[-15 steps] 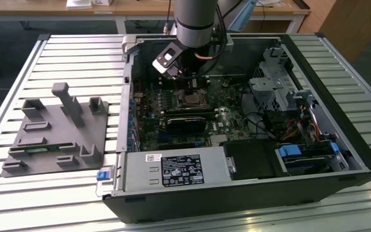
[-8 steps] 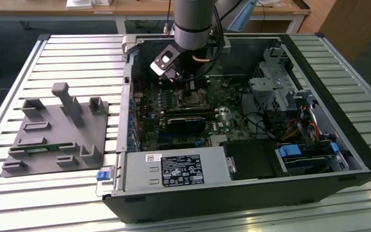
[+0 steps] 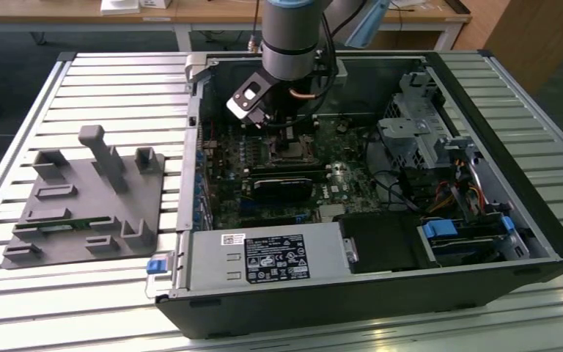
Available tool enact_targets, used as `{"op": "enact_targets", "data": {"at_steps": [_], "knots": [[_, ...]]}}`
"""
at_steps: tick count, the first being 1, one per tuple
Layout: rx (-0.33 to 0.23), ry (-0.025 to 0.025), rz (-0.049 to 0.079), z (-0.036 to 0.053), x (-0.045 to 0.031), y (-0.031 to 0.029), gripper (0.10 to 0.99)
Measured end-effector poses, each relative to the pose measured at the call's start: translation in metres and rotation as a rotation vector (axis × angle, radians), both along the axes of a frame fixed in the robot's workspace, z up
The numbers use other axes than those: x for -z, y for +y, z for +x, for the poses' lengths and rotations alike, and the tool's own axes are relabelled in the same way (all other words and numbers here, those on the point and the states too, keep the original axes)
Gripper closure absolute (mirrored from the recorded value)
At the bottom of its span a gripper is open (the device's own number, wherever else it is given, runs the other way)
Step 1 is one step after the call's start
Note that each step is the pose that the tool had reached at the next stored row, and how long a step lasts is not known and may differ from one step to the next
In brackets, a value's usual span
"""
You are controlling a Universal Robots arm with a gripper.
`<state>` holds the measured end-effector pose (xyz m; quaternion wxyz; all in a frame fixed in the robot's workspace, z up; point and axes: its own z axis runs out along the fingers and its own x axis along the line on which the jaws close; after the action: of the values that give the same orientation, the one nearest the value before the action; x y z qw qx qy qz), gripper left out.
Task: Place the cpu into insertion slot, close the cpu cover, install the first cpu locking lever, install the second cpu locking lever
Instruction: 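Close the cpu cover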
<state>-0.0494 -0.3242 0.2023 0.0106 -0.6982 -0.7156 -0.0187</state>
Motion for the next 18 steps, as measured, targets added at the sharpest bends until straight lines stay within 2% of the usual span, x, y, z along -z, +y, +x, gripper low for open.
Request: {"op": "enact_targets", "data": {"at_steps": [7,13,18], "knots": [[0.000,0.0000,0.000,0.0000,0.0025,0.0000,0.980],[0.000,-0.0001,0.000,0.0000,-0.0065,0.0000,0.980],[0.002,0.0000,0.000,0.0024,-0.0071,0.0000,0.980]]}}
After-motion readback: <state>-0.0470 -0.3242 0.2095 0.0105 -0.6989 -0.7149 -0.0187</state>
